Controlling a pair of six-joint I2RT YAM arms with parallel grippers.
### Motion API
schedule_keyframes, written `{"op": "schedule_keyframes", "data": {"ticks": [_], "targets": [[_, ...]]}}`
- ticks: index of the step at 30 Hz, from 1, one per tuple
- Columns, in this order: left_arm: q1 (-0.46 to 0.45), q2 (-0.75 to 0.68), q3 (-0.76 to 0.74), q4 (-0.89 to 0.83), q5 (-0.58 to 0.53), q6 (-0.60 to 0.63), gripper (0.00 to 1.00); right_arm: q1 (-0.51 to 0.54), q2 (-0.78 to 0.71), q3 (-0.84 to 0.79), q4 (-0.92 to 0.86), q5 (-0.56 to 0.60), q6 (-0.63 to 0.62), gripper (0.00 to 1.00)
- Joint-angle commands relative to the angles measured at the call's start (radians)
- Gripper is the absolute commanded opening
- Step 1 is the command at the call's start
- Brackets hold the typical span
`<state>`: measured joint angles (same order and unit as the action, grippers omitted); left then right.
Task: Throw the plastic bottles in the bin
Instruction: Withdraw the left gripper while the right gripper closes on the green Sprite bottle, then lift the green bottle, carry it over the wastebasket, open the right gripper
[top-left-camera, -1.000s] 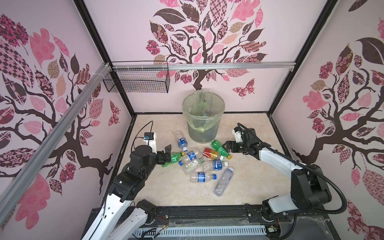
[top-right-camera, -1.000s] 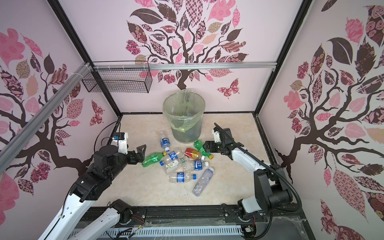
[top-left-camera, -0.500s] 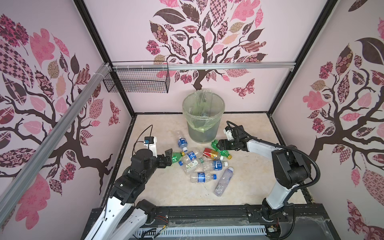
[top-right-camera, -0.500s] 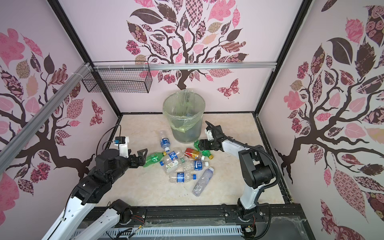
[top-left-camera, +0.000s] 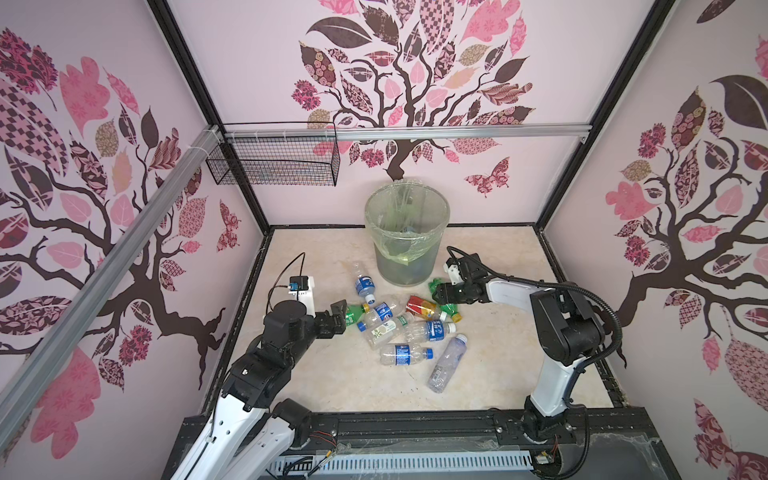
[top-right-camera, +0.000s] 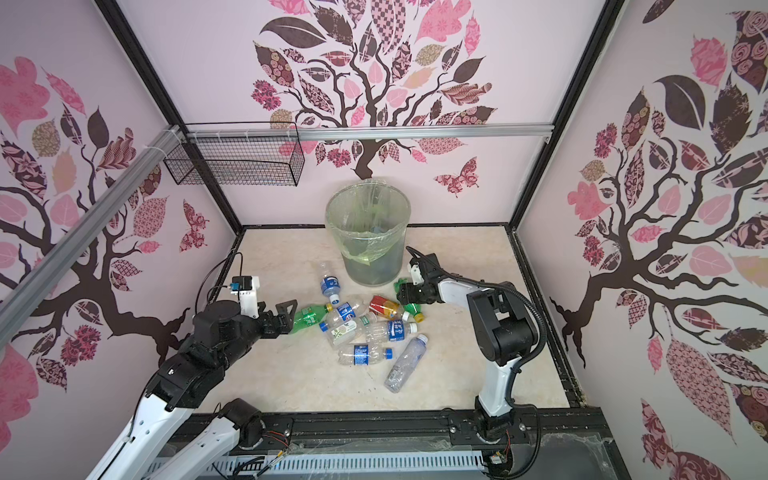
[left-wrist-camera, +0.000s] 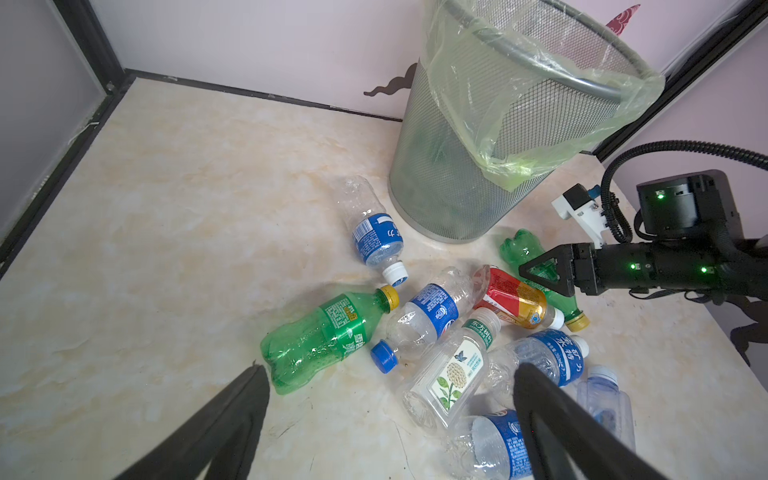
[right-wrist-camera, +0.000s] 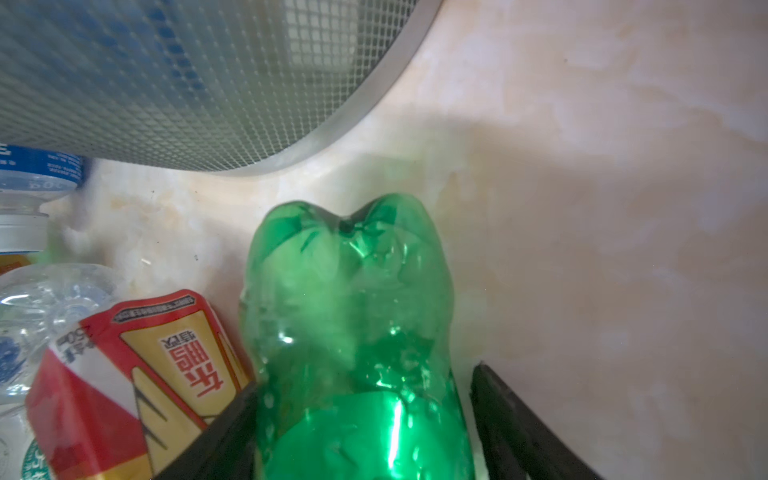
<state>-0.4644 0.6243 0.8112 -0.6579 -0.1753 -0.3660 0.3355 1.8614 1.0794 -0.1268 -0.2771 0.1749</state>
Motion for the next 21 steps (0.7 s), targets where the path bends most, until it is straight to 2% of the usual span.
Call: {"op": "schedule_keyframes", "data": {"ticks": [1, 9, 21], "targets": [[0.003, -0.003, -0.027, 0.025, 0.006, -0.002, 0.95, 0.007, 0.023, 0.029, -0.028, 0.058, -0.014, 0.74], [0.004, 0.003, -0.028, 0.024, 0.006, -0.002, 0.95, 0.007, -0.021, 0.002, -0.04, 0.176, -0.002, 0.63], [0.004, 0.003, -0.037, 0.053, 0.037, -0.015, 0.96, 0.007, -0.269, -0.07, -0.048, 0.203, 0.037, 0.58]]}}
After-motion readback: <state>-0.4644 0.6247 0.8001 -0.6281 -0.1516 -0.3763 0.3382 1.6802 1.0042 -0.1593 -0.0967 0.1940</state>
